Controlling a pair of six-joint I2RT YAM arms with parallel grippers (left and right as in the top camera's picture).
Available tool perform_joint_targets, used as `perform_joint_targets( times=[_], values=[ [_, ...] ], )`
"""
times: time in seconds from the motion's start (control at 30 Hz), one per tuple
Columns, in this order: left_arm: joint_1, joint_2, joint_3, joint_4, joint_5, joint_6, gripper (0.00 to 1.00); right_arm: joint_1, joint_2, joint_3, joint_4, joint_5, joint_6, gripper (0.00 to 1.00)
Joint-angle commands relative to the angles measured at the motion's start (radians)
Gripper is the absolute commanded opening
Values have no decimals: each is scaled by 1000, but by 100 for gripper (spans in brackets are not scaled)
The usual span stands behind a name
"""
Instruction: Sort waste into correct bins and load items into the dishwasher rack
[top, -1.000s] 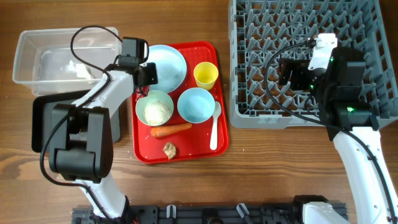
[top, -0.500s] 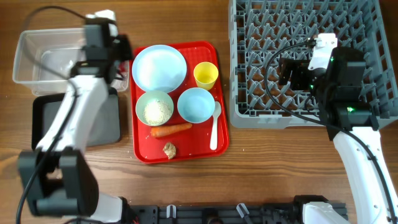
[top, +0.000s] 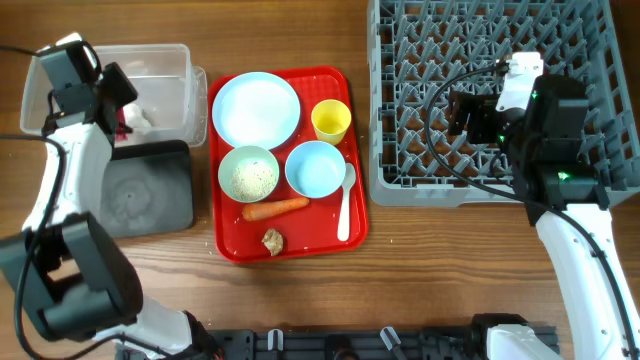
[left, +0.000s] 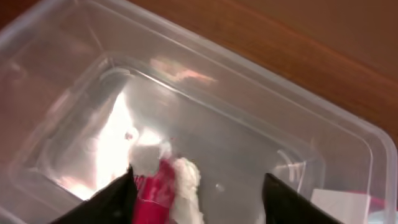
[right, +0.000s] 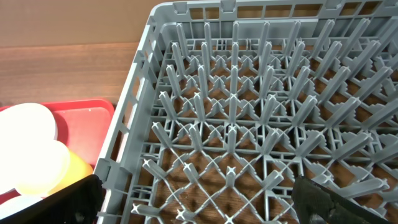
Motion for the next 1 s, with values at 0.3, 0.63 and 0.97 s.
perform_joint_targets(
  times=[0.3, 0.63, 0.97],
  values=[
    [-242, -84, 5, 13, 315, 0, 72, -5, -3, 18, 3, -21, 11, 100],
    [-523, 0, 5, 23, 315, -2, 71, -5, -3, 18, 3, -21, 12, 100],
    [-677, 157, 5, 97, 315, -72, 74, -5, -3, 18, 1, -21, 12, 100]
  ],
)
